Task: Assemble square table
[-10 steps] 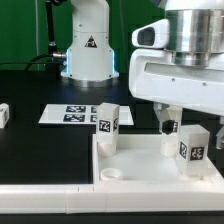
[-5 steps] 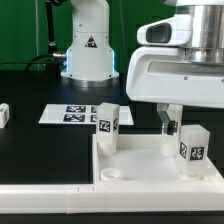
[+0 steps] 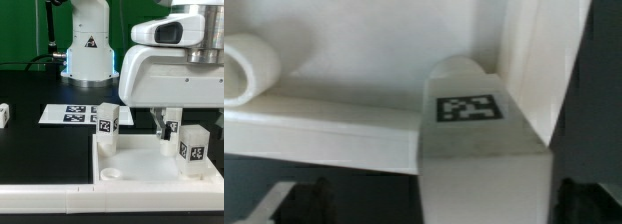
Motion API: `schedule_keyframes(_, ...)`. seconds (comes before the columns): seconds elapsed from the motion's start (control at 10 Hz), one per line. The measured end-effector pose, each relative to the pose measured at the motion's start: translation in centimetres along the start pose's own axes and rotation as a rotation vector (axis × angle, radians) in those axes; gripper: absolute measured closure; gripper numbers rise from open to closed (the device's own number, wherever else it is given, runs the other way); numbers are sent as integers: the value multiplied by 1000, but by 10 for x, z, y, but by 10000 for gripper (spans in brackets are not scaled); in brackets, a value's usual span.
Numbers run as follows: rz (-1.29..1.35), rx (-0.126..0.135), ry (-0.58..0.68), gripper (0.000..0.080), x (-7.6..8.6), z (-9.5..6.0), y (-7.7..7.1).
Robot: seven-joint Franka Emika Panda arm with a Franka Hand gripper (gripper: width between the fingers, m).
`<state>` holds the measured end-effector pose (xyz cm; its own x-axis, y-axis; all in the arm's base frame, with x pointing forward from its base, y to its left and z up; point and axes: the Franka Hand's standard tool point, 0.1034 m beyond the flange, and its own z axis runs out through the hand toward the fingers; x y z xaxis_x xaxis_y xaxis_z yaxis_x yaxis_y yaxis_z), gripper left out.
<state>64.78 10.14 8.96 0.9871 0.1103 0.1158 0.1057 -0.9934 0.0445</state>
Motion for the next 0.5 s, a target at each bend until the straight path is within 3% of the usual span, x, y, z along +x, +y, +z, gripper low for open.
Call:
schedule_keyframes(0.1,21,0,0,264,0,0,-1)
schedule_keyframes(0.2,26,0,0,412,0,0,-1)
schedule_keyframes(0.3,44,0,-1,412,0,0,-1)
schedule_keyframes(0.4,59,0,-1,511,0,0,-1)
schedule_keyframes(0.5,100,0,-1,511,0,0,-1)
